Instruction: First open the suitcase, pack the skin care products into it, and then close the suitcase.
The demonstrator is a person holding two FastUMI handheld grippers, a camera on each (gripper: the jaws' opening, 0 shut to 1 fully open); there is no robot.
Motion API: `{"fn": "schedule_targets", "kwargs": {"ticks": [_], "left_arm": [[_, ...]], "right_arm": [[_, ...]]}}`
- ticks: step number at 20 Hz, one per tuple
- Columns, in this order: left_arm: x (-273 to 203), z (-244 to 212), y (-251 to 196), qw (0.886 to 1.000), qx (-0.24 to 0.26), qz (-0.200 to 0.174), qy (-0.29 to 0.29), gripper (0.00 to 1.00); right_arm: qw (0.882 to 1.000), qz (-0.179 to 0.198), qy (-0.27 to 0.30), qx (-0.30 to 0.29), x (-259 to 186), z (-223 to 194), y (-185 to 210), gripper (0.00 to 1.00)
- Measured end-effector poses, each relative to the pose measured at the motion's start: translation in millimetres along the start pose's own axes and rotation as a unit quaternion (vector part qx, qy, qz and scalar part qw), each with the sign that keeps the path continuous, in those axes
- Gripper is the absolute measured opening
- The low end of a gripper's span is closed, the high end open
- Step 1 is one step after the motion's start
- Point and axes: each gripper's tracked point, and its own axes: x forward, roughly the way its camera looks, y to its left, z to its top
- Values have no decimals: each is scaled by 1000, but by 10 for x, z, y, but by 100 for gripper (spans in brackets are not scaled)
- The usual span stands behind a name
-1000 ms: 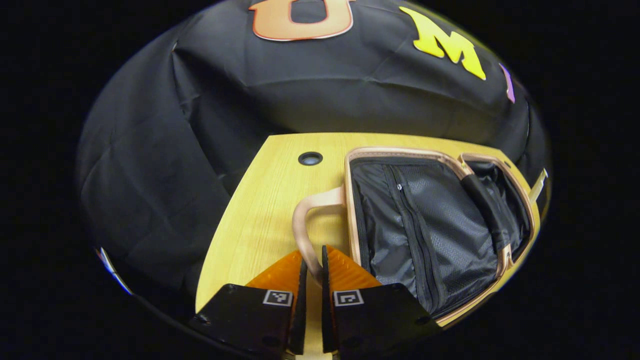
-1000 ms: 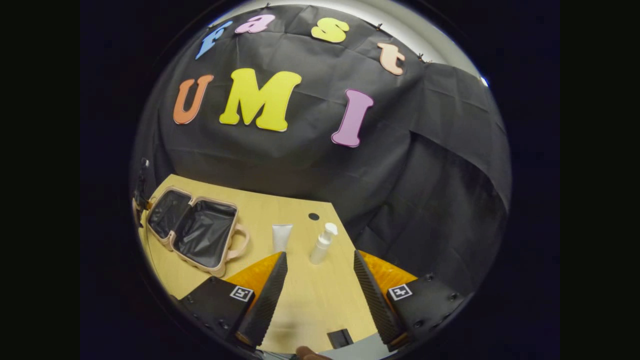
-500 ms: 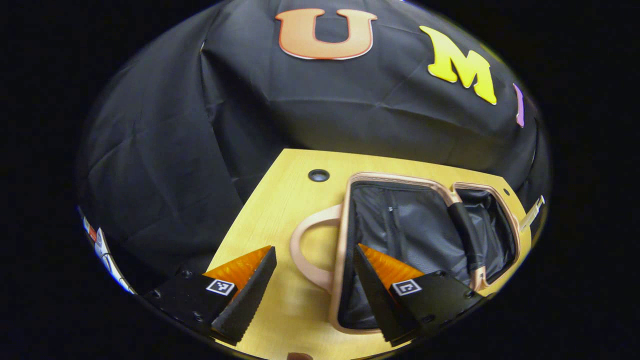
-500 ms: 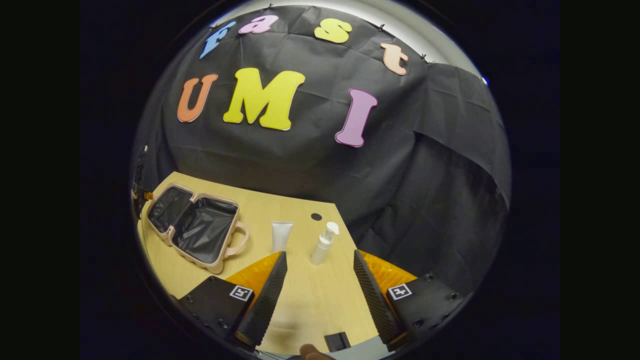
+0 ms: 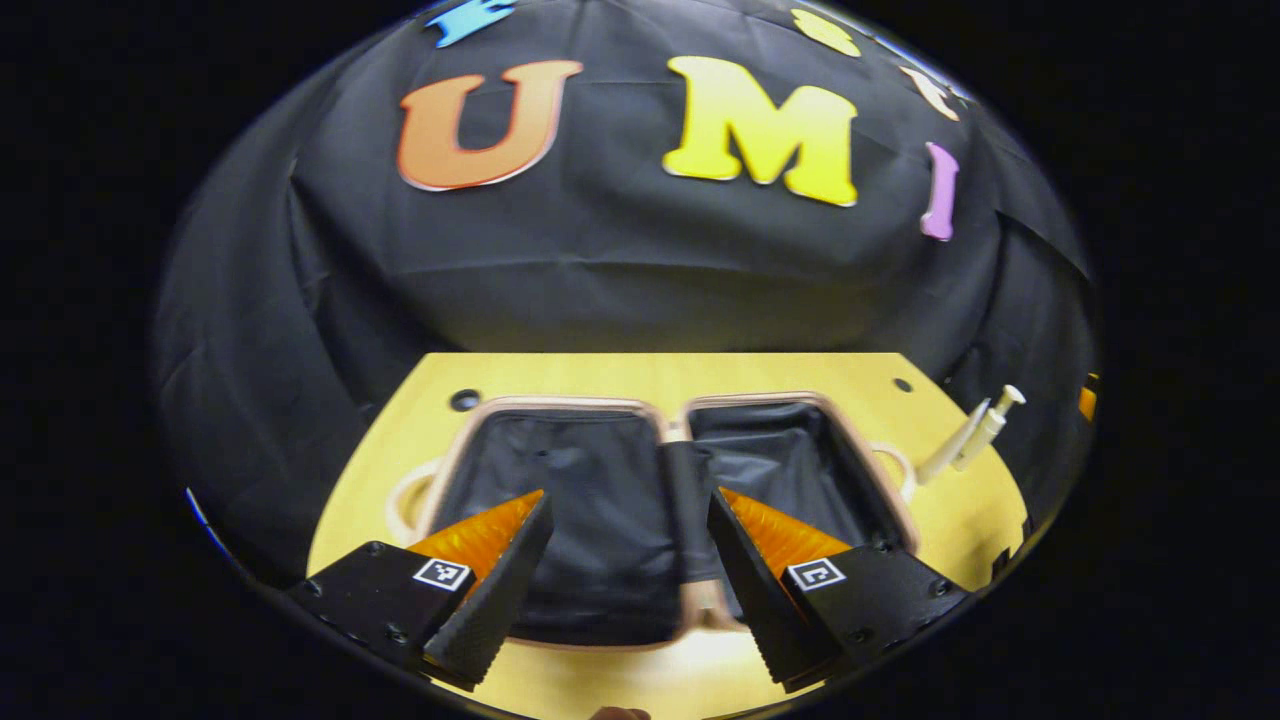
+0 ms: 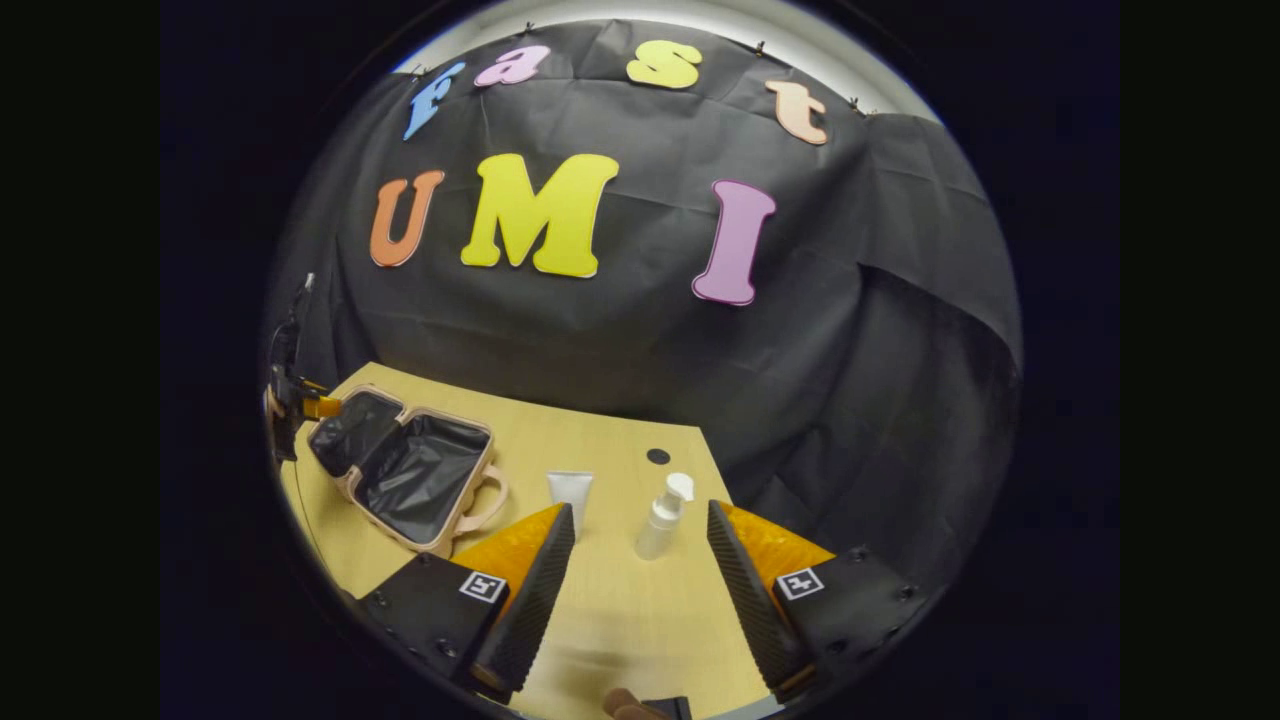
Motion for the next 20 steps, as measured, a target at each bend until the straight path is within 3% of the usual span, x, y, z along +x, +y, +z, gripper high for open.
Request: {"fn": "schedule_targets", "kwargs": {"ticks": [5,10,15,20], "left_arm": [[169,-8,-1386,995,21,-94,5,99],[336,-231,-2565,978,70,-194,39,99],[731,-335,-3269,967,94,-227,65,99],[1305,-584,-3678,970,73,-213,92,99]], "right_arm": [[1000,14,8,-6,148,-82,-323,78],[1000,5,19,2,258,-211,-723,79],[999,-9,40,6,350,-456,-1124,79],[998,-14,63,9,458,-699,-1424,79]]}}
